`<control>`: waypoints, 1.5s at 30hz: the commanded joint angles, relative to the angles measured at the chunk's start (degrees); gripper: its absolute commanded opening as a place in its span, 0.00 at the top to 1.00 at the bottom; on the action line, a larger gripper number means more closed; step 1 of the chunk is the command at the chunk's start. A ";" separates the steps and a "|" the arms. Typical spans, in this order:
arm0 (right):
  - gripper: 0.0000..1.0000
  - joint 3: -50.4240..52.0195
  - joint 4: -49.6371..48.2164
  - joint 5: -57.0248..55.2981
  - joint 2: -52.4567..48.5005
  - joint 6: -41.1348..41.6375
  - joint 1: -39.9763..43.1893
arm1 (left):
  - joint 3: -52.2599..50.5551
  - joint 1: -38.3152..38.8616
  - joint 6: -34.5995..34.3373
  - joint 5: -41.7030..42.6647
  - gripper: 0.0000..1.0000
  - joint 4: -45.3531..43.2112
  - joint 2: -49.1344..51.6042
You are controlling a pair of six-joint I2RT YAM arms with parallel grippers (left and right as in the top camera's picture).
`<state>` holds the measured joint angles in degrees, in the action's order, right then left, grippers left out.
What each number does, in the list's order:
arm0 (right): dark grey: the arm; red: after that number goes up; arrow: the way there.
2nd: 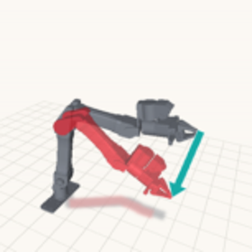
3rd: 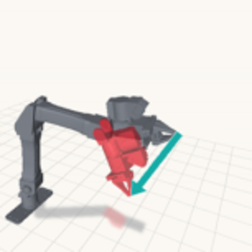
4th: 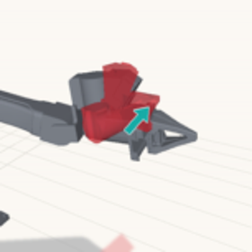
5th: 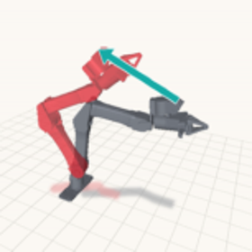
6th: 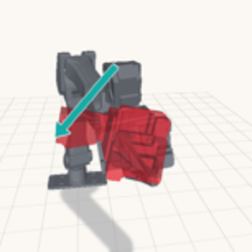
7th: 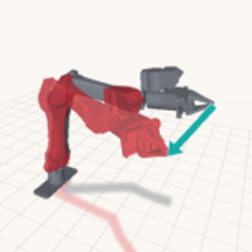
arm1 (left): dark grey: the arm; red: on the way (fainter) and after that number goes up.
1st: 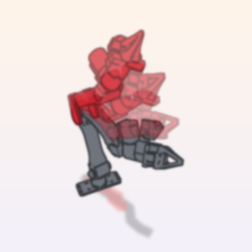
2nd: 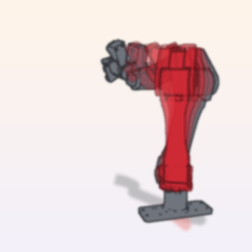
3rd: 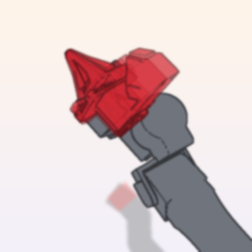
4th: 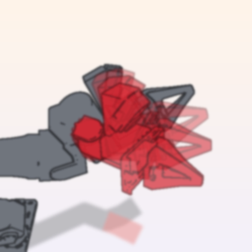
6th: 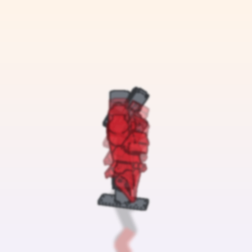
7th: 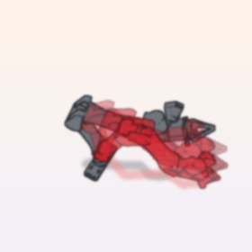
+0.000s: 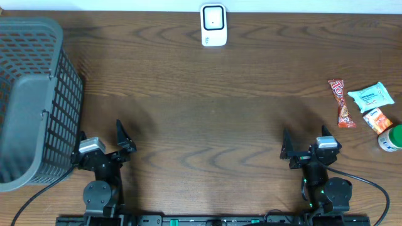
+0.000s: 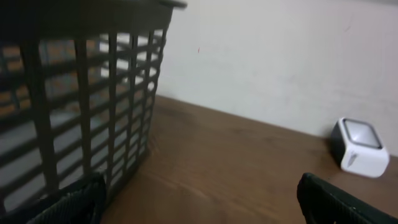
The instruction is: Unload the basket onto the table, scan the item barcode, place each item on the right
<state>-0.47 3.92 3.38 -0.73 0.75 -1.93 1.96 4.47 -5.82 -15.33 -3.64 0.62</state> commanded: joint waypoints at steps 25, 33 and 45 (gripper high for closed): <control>0.01 0.15 0.15 -0.24 0.42 -0.17 -0.33 | -1.75 -2.21 1.09 3.37 0.02 6.60 -0.50; 0.01 0.15 0.15 -0.26 0.42 -0.20 -0.33 | -1.75 -2.21 1.03 3.98 0.02 6.60 -0.50; 0.01 0.15 0.13 -0.24 0.42 -0.20 -0.33 | -1.73 -2.21 1.03 3.98 0.02 6.60 -0.39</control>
<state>-0.45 3.90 3.38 -0.71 0.78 -1.93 1.30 2.57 -5.56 -11.90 0.84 0.58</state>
